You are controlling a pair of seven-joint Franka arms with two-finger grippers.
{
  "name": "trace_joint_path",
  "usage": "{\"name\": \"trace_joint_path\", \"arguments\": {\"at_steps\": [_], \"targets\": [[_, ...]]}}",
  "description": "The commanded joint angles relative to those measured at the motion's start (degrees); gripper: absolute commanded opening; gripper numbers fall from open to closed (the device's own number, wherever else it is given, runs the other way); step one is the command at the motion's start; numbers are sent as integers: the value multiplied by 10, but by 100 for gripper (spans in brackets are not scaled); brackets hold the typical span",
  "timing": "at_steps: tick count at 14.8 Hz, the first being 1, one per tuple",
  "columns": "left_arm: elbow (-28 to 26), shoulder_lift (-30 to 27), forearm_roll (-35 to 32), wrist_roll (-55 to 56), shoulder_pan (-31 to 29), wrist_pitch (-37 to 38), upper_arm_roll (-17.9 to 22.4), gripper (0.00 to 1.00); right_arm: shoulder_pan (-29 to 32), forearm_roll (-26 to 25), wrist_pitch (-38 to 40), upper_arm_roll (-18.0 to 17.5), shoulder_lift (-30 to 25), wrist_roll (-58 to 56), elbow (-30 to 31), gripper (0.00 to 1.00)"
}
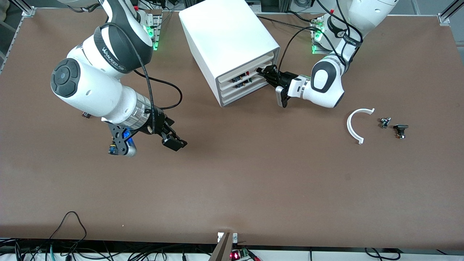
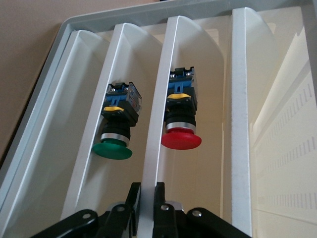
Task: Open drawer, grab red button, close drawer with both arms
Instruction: 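Pull the drawer open with the left gripper while the right gripper approaches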
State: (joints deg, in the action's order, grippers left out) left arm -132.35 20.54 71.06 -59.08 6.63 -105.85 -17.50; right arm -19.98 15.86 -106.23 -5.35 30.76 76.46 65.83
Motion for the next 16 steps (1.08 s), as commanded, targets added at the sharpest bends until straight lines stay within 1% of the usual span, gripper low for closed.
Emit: {"name": "trace_joint_path", "arguments": {"at_steps": [1, 3, 6, 8, 11, 14, 16], "targets": [[-1, -2, 17, 5, -5, -12, 0, 0, -17, 9, -15, -2, 14, 39, -25, 99], [15, -1, 11, 11, -13, -11, 8, 0, -30, 9, -27, -2, 14, 55, -25, 99], [56, 27, 0, 12, -39, -9, 12, 0, -57, 9, -45, -1, 16, 83, -24, 99], [95, 54, -39, 12, -58, -8, 17, 0, -73, 7, -50, 0, 20, 102, -24, 99], [132, 74, -75, 12, -85, -7, 17, 0, -103, -20, -46, 1, 31, 105, -24, 99], [160, 92, -87, 12, -98, -7, 19, 0, -127, -26, -78, 2, 53, 155, -25, 99], [172, 93, -98, 14, -99, -7, 23, 0, -151, -49, -86, 4, 70, 169, -25, 99]]}}
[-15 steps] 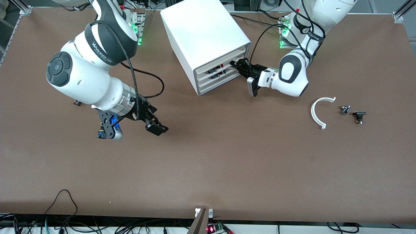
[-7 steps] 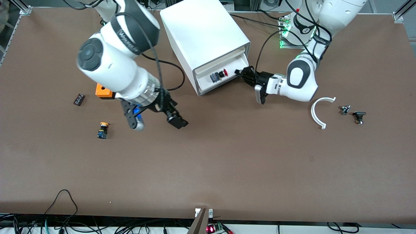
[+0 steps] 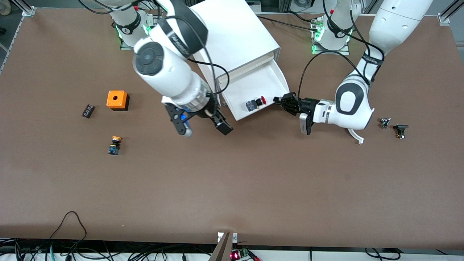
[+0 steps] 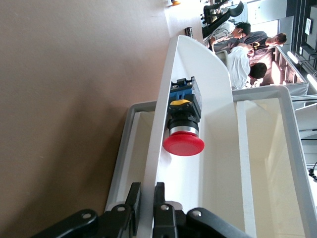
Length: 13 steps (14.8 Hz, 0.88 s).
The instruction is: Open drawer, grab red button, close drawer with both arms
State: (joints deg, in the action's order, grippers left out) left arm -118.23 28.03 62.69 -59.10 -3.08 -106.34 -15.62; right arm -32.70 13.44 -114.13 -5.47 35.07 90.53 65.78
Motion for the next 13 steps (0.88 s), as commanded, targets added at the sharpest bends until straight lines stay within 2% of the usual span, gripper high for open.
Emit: {"name": "trace_joint_path", "arguments": {"at_steps": [1, 2, 3, 9, 10, 13], "targets": [[31, 18, -15, 21, -3, 0, 7, 8, -33, -38, -9, 5, 36, 33, -24, 99], [30, 18, -15, 26, -3, 0, 6, 63, -44, -46, -8, 5, 43, 39, -24, 99], [29, 17, -15, 22, -4, 1, 7, 100, -53, -55, -8, 5, 50, 51, -24, 99], [30, -10, -16, 72, -9, 48, 16, 100, -97, -73, -14, 6, 77, 123, -24, 99], [32, -18, -27, 93, -9, 62, 19, 100, -103, -85, -14, 6, 83, 132, -23, 99], [80, -33, -116, 182, -14, 112, 24, 100, -119, -95, -15, 6, 97, 156, -21, 99]]}}
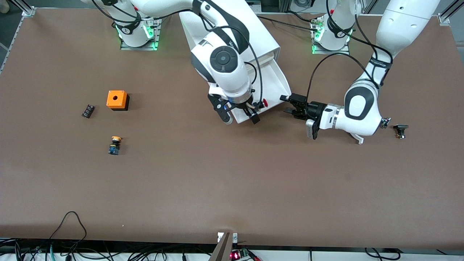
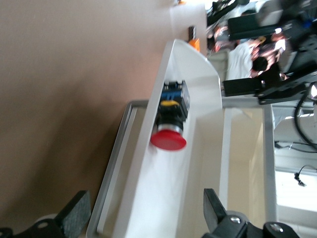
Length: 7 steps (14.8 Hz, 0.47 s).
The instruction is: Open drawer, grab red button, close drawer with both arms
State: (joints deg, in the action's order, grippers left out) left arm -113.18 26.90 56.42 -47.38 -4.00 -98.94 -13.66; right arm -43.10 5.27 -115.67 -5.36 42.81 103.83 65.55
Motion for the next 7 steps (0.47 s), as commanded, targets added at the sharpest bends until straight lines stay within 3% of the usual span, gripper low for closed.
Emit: {"name": "trace_joint_path", "arguments": {"at_steps": [1, 7], "targets": [[44, -25, -81, 98, -7, 54, 5, 100, -20, -21, 0, 5, 25, 27, -18, 99], [175, -36, -266, 306, -6, 186, 3, 100, -30, -35, -10, 4, 43, 40, -17, 95]]}}
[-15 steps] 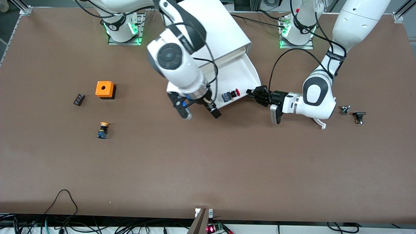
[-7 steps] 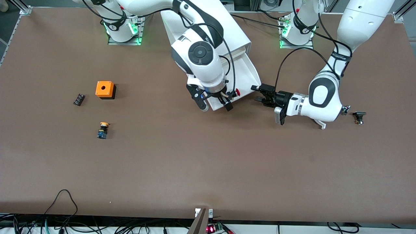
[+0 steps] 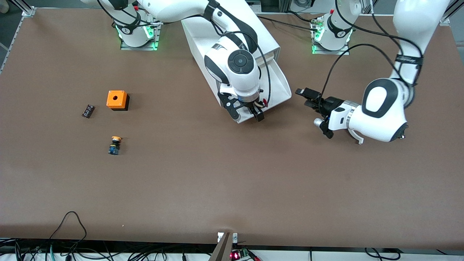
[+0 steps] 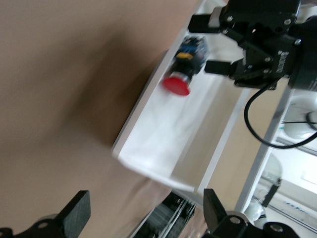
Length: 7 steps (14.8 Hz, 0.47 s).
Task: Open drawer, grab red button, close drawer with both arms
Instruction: 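Lift the red button out with the right gripper while the left gripper releases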
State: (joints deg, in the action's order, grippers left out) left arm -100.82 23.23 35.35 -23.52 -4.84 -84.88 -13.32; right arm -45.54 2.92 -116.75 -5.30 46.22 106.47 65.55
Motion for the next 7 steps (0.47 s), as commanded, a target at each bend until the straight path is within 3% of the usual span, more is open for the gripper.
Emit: {"name": "trace_joint_path", "arguments": {"at_steps": [1, 4, 6, 7], "targets": [[74, 1, -78, 102, 4, 66, -3, 100, -6, -12, 0, 4, 8, 10, -17, 81], [130, 1, -136, 186, 11, 113, -7, 100, -3, -11, 4, 4, 7, 6, -18, 26], [163, 1, -176, 217, 11, 135, -10, 100, -4, -11, 5, 4, 4, 6, -19, 2], [178, 1, -201, 228, 11, 141, -10, 100, -3, -11, 6, 4, 4, 6, -19, 0]]}}
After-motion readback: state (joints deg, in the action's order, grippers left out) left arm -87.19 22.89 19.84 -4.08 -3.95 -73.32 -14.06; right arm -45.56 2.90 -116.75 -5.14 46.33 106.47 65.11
